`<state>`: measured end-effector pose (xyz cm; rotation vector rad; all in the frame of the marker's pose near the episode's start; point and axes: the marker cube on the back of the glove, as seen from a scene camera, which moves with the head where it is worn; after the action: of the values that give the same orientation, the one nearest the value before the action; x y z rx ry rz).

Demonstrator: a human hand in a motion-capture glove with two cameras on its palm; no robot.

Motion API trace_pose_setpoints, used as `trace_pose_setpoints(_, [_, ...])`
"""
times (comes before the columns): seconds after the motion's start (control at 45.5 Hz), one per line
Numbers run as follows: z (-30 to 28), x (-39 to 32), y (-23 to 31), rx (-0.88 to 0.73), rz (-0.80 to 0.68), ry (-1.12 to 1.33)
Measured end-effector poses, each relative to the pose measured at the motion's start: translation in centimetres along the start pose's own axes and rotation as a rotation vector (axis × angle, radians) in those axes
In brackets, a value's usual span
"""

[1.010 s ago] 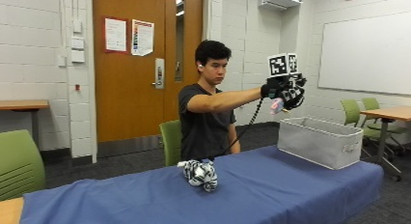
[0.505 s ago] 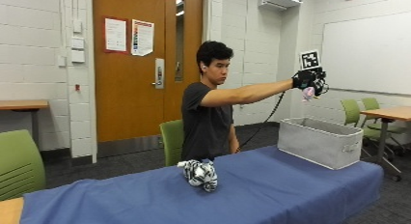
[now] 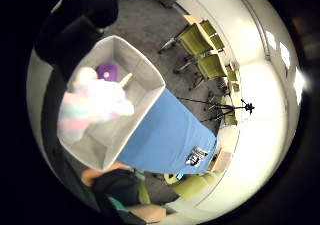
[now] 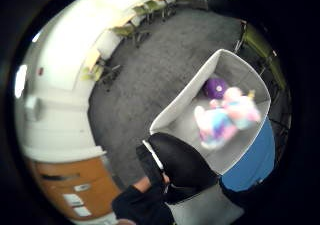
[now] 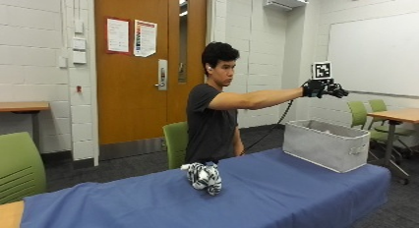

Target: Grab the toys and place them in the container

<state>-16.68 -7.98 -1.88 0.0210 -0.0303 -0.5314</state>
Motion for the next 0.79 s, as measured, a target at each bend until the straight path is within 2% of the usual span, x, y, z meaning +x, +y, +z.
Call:
trace_pose_setpoints(0.088, [-0.3,1.0,0.8,0.029,-0.049,-0.042])
trace_pose_setpoints(0.242, [-0.7,4.1,2.6,0.045,0.065,0.028])
trace_pose_setpoints(0.308, [-1.2,2.0,3.6,0.059,0.074,0.005])
trace_pose_setpoints(0.373, [-1.7,-0.5,5.3,0.07,0.018,0.002])
trace_pose_setpoints(0.505, [-2.2,4.4,9.4,0.075,0.069,0.078])
trace_pose_setpoints(0.615, [-3.3,6.6,13.1,0.08,-0.011,-0.051])
trace_pose_setpoints(0.681, [-3.2,9.8,14.8,0.077,0.084,0.042])
trace_pose_setpoints(0.791, [-3.9,12.9,18.4,0.077,0.149,0.046])
